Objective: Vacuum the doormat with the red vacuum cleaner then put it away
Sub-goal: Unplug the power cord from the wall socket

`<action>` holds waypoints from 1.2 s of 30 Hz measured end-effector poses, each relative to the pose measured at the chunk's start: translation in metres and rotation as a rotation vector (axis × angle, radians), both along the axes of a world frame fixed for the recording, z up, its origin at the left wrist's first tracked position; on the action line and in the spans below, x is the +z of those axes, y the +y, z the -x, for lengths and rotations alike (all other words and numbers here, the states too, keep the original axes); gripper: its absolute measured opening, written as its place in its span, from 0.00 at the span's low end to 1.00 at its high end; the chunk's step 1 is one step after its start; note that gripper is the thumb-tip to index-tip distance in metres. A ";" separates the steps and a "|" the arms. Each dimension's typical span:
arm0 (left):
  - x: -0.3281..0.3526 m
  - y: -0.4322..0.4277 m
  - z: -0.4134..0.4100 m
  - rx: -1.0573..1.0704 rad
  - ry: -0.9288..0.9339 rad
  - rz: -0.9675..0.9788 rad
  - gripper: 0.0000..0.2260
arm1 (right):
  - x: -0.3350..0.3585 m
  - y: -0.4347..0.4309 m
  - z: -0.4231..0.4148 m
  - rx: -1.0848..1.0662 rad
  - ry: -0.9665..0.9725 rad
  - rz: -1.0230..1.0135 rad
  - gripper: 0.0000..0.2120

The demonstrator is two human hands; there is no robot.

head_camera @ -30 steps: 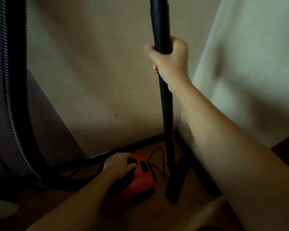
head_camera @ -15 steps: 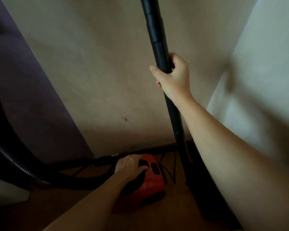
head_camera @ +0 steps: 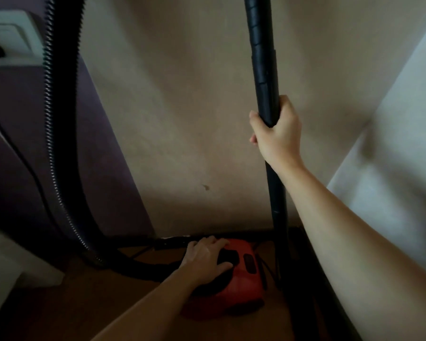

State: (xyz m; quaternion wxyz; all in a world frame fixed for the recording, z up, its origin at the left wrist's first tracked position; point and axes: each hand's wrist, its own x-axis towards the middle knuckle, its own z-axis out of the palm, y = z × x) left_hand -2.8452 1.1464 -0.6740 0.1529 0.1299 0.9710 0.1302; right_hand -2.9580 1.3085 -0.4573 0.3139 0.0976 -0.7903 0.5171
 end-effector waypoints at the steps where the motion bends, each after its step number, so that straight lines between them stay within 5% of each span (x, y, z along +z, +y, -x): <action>1: 0.009 -0.006 -0.004 0.020 0.032 -0.052 0.27 | 0.001 -0.001 -0.002 0.014 -0.021 -0.018 0.09; 9: 0.125 -0.058 -0.016 0.162 0.515 -0.483 0.23 | -0.001 -0.040 -0.029 -0.056 -0.034 -0.016 0.07; 14: 0.186 -0.091 -0.026 0.145 0.659 -0.502 0.23 | 0.006 -0.068 -0.048 -0.062 -0.153 0.040 0.10; 21: 0.248 -0.154 -0.043 0.159 0.839 -0.502 0.18 | 0.026 -0.087 -0.054 0.226 -0.524 0.170 0.13; 29: 0.309 -0.231 -0.051 0.519 1.256 -0.564 0.03 | 0.017 -0.098 -0.047 0.112 -0.391 0.152 0.17; 32: 0.330 -0.260 -0.034 0.743 1.201 -0.599 0.04 | 0.014 -0.097 -0.042 0.093 -0.413 0.165 0.19; 36: 0.343 -0.288 -0.002 0.960 0.860 -0.686 0.10 | 0.015 -0.092 -0.047 0.061 -0.405 0.155 0.19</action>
